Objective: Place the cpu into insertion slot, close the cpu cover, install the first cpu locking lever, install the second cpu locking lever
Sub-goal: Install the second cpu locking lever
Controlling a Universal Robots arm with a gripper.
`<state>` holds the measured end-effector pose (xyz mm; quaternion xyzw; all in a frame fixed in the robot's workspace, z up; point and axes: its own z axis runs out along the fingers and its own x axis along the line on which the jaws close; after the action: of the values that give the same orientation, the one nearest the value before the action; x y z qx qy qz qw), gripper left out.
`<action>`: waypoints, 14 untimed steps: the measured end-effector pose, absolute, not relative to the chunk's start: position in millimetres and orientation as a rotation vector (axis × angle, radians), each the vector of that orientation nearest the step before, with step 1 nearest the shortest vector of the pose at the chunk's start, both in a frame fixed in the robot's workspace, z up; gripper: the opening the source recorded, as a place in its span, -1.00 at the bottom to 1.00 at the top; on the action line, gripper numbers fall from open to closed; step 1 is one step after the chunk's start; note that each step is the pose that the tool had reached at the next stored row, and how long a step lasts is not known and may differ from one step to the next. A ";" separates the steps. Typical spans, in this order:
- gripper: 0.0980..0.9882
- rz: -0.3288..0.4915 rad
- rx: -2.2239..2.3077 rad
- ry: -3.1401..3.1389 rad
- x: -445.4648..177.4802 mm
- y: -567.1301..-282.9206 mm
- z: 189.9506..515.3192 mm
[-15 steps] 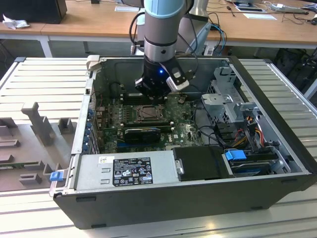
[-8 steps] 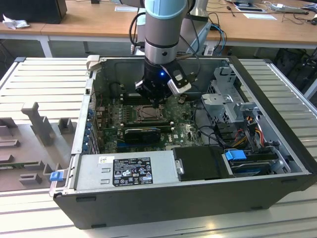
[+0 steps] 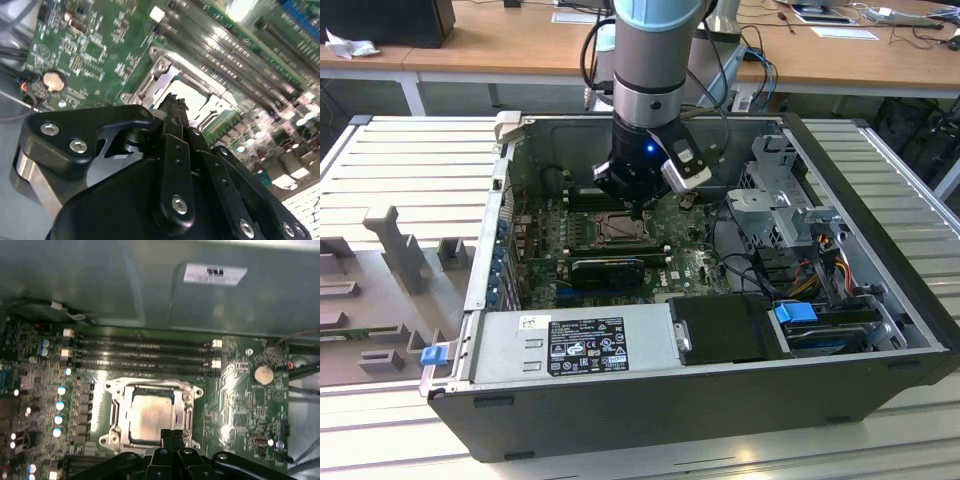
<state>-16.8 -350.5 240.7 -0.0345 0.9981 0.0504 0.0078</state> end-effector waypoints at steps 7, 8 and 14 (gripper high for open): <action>-0.98 0.168 -0.106 3.159 -16.7 -367.2 238.8; -0.98 0.174 -0.107 3.159 -16.7 -369.8 238.5; -0.98 0.195 -0.123 3.157 -19.5 -379.7 237.2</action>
<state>-19.5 -379.7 237.2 -0.0388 0.9973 0.0617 -0.0119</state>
